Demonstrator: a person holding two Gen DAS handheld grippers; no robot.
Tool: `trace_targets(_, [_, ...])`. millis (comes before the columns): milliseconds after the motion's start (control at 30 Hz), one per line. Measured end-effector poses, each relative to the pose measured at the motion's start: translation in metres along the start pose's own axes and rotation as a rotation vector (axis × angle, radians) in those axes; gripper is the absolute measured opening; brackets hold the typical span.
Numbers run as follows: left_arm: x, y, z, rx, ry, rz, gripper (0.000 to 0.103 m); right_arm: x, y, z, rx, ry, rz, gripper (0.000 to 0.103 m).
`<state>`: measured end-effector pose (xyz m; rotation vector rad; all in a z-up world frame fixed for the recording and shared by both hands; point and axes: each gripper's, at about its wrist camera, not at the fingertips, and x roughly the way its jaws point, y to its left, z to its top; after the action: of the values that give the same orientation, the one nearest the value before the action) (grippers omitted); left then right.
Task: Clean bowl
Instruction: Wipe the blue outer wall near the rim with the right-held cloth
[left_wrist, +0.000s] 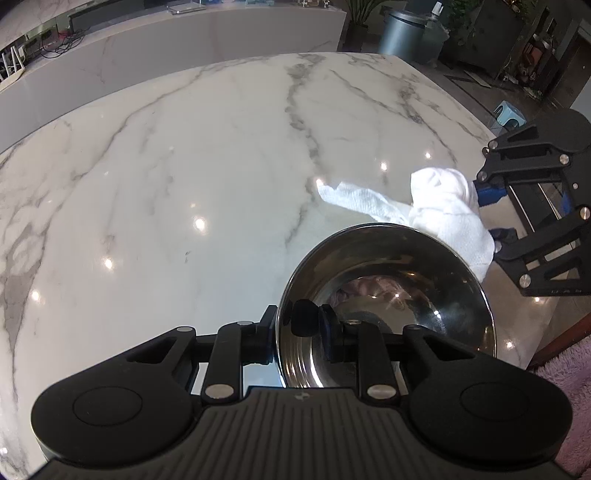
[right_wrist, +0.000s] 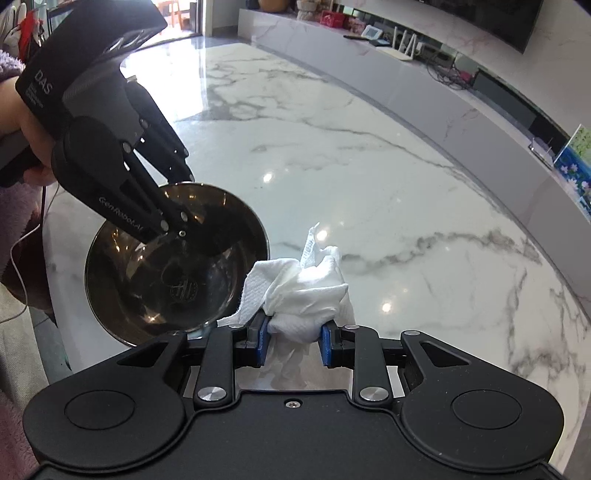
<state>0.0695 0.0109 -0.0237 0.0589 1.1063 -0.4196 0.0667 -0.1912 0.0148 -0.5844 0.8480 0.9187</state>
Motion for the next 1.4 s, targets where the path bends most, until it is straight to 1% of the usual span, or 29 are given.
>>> trace_targets(267, [0.0, 0.0, 0.0, 0.002, -0.003, 0.001, 0.022, 0.002, -0.003, -0.003, 0.018, -0.004, 0.018, 0.025])
trace_targets(600, [0.0, -0.002, 0.001, 0.004, -0.004, -0.003, 0.023, 0.013, 0.007, -0.015, 0.026, 0.036, 0.047, 0.025])
trace_targets(800, [0.001, -0.002, 0.002, 0.007, -0.003, -0.003, 0.023, 0.025, 0.019, -0.02, -0.011, 0.08, 0.06, 0.025])
trace_targets(1033, [-0.003, -0.007, 0.0, 0.026, 0.01, 0.004, 0.023, 0.03, 0.02, -0.02, -0.015, 0.091, 0.058, 0.025])
trace_targets(1067, [-0.004, -0.007, -0.001, 0.031, 0.015, 0.002, 0.024, 0.03, 0.02, -0.02, -0.017, 0.092, 0.057, 0.025])
trace_targets(1167, [-0.006, -0.005, -0.004, 0.034, 0.039, -0.019, 0.033, 0.031, 0.02, -0.02, -0.019, 0.095, 0.056, 0.025])
trace_targets(1200, [-0.006, -0.005, -0.005, 0.034, 0.053, -0.025, 0.034, 0.031, 0.02, -0.02, -0.018, 0.095, 0.056, 0.025])
trace_targets(1400, [-0.004, 0.002, -0.013, -0.004, 0.121, -0.066, 0.034, 0.032, 0.021, -0.018, -0.018, 0.096, 0.055, 0.025])
